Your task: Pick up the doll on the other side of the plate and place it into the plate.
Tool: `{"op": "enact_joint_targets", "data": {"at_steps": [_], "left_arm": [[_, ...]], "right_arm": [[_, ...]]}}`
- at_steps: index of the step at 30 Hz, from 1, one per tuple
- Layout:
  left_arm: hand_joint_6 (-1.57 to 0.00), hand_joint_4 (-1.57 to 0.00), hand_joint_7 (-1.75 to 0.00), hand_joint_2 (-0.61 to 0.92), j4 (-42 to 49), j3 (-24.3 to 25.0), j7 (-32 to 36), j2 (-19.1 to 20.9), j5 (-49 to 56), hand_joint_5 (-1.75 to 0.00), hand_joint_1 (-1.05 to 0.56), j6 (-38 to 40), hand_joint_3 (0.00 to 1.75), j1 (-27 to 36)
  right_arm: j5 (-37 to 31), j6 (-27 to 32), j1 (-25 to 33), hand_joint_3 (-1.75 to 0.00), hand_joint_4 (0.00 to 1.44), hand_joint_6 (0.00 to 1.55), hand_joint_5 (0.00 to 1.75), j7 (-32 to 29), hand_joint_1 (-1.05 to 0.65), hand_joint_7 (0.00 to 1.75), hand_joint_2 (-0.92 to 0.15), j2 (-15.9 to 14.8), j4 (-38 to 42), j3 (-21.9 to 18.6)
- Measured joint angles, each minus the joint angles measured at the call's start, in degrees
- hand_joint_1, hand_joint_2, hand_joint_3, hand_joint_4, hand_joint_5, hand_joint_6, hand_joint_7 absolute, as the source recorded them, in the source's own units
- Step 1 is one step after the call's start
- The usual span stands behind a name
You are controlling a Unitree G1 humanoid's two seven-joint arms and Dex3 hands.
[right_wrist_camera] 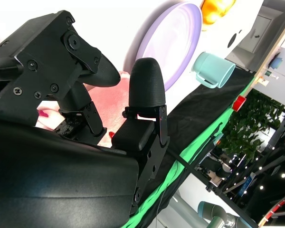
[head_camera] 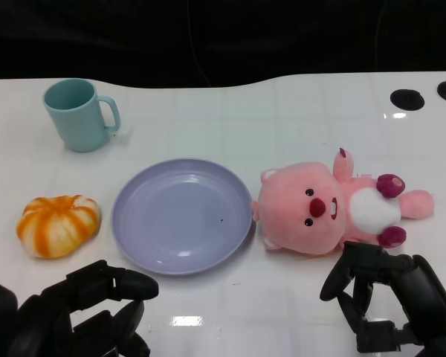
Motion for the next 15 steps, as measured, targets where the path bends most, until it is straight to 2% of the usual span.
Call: {"op": "enact_joint_targets", "data": {"at_steps": [15], "left_arm": [[-0.53,-0.49,-1.21,0.92,0.0,-0.2,0.0,0.1,0.0,-1.68,-0.23,0.1,0.50,-0.2]], "right_arm": [[0.0,-0.1,0.0,-1.34,0.89,0.86,1.72,0.0,-0.03,1.31,-0.31,0.0,0.0,0.0]]}}
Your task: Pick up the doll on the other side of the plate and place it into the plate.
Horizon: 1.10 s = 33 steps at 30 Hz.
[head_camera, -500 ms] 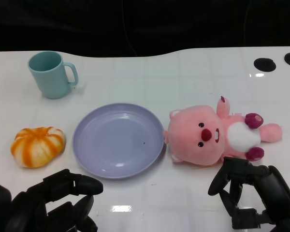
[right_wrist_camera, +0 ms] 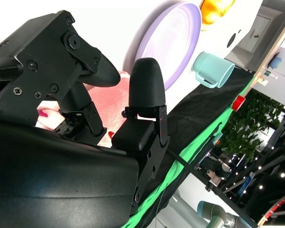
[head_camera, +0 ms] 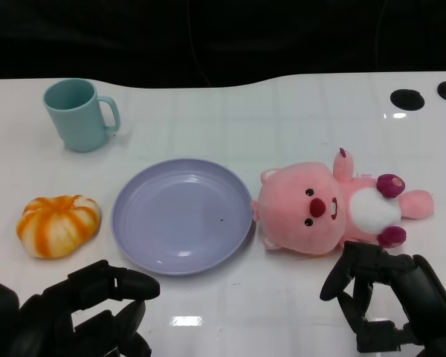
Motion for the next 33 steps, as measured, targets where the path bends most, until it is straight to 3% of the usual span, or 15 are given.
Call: {"op": "enact_joint_targets", "data": {"at_steps": [19,23,27,33], "left_arm": [[-0.53,-0.47,-1.19,0.92,0.5,-0.6,0.0,0.0,0.2,-1.67,-0.24,-0.4,0.52,-0.1],[-0.53,-0.47,-1.19,0.92,0.5,-0.6,0.0,0.0,0.2,-1.67,-0.24,-0.8,0.52,0.2],[-0.54,-0.48,-1.20,0.92,0.5,-0.6,0.0,0.0,0.2,-1.68,-0.23,-0.8,0.52,0.3],[-0.55,-0.51,-1.19,0.92,0.6,-0.6,0.0,0.0,0.1,-1.66,-0.23,-1.0,0.49,0.3]], "right_arm": [[0.4,0.4,0.0,-1.33,0.89,0.86,1.74,0.0,-0.02,1.30,-0.32,0.0,-0.1,0.0],[1.6,1.1,0.3,-1.29,0.87,0.85,1.62,0.1,-0.04,1.26,-0.34,0.1,-1.2,0.0],[2.9,2.6,0.8,-1.08,0.83,0.83,1.35,0.5,-0.07,1.00,-0.46,0.6,-3.4,-0.1],[2.1,7.2,0.8,-0.82,0.60,0.74,1.19,0.6,-0.15,0.65,-0.56,0.9,-8.9,-0.6]]}}
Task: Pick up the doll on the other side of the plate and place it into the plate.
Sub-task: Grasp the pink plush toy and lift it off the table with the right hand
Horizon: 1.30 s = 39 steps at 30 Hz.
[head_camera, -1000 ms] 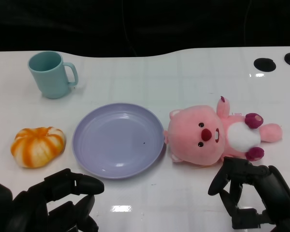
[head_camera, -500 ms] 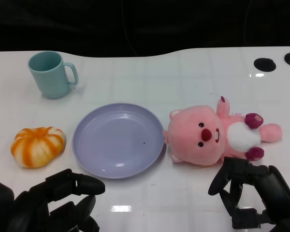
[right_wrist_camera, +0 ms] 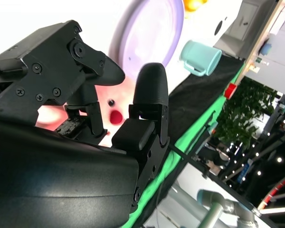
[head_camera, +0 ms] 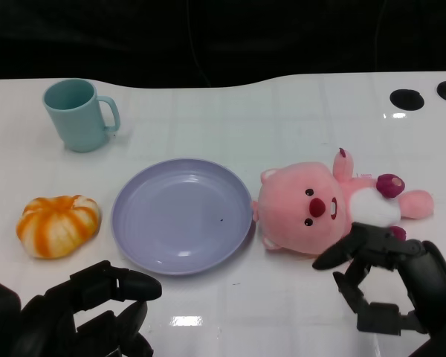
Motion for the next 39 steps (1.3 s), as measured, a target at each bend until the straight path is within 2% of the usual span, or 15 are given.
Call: {"op": "enact_joint_targets", "data": {"at_steps": [2,5,7,9,12,19,24,28,39], "left_arm": [[-0.55,-0.51,-1.19,0.92,0.0,0.0,0.0,0.0,0.0,-1.66,-0.23,0.0,0.49,0.0],[-0.55,-0.51,-1.19,0.92,0.0,0.0,0.0,-0.1,-0.1,-1.65,-0.23,0.0,0.49,0.0],[-0.55,-0.51,-1.19,0.92,0.0,0.0,0.0,-0.1,-0.1,-1.66,-0.23,0.0,0.49,0.0],[-0.55,-0.50,-1.19,0.92,0.0,0.0,0.0,-0.2,-0.1,-1.66,-0.23,0.0,0.49,0.0],[-0.55,-0.50,-1.19,0.92,0.0,0.0,0.0,-0.3,-0.1,-1.66,-0.23,0.0,0.49,0.1],[-0.55,-0.50,-1.19,0.92,-0.1,0.0,0.0,-0.3,-0.1,-1.66,-0.23,0.0,0.51,0.2],[-0.55,-0.50,-1.19,0.92,-0.1,0.0,0.0,-0.3,-0.1,-1.66,-0.23,0.0,0.50,0.4],[-0.55,-0.50,-1.19,0.92,-0.1,0.0,0.0,-0.5,-0.1,-1.67,-0.22,0.0,0.50,0.5],[-0.55,-0.50,-1.20,0.92,-0.4,0.0,0.0,-0.7,0.0,-1.67,-0.23,-0.1,0.50,0.8]], "right_arm": [[-1.8,1.5,-0.5,-0.72,0.59,0.73,1.10,0.0,-0.17,0.56,-0.60,-0.2,-1.5,-0.3],[-5.8,5.0,-1.3,-0.36,0.49,0.67,0.86,0.1,-0.25,0.32,-0.77,-0.8,-3.9,-0.4],[-9.7,9.3,-2.2,-0.14,0.40,0.52,0.70,1.1,-0.37,0.13,-0.86,-2.1,-6.4,-0.4],[-13.9,13.1,-3.5,-0.05,0.36,0.42,0.62,2.5,-0.46,0.04,-0.89,-3.7,-8.4,-0.3],[-19.5,17.1,-5.2,-0.02,0.29,0.34,0.56,3.9,-0.55,0.00,-0.89,-6.0,-9.8,0.3],[-29.4,25.0,-8.1,0.00,0.02,0.22,0.47,8.6,-0.63,0.00,-0.86,-8.8,-12.2,2.1],[-34.5,29.8,-11.0,0.00,0.00,0.18,0.35,12.7,-0.67,0.01,-0.85,-9.9,-12.5,3.6],[-38.0,32.8,-13.6,0.00,0.00,0.20,0.29,15.6,-0.57,0.01,-0.78,-10.6,-12.0,5.2],[-41.9,36.3,-19.3,0.00,0.00,0.23,0.28,18.1,-0.45,0.01,-0.74,-10.7,-6.2,8.4]]}}
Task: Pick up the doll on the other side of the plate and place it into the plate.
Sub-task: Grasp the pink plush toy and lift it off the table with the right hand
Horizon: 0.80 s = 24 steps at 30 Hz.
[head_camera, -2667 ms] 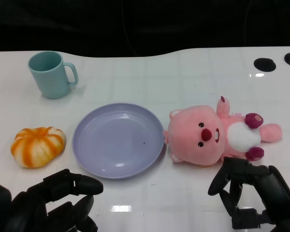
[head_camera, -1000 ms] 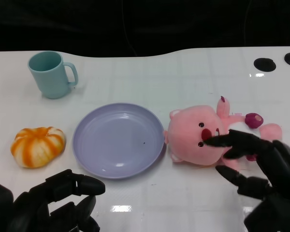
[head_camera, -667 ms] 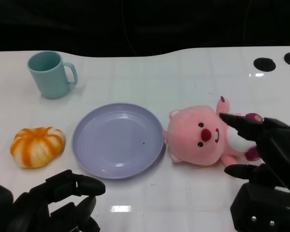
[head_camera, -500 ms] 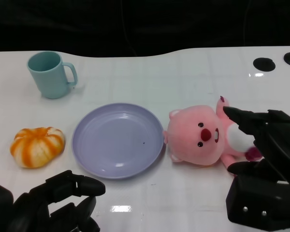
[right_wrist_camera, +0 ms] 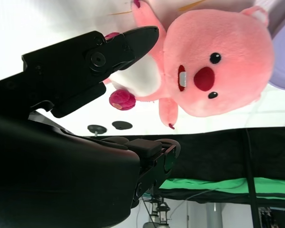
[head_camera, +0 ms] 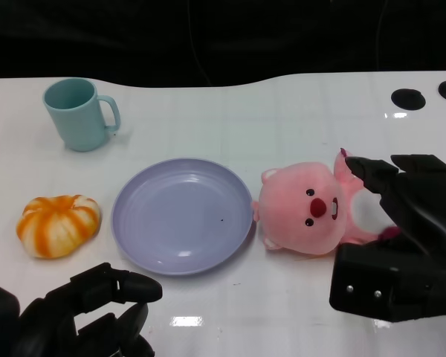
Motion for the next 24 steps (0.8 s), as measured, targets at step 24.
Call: {"op": "enact_joint_targets", "data": {"at_steps": [24], "left_arm": [[-0.56,-0.50,-1.20,0.92,-1.5,-0.2,0.1,-0.3,0.4,-1.68,-0.22,0.0,0.50,1.0]], "right_arm": [[4.4,2.6,-11.0,-0.01,0.02,0.24,0.32,-1.1,-0.47,0.01,-0.80,1.9,19.7,4.5]]}}
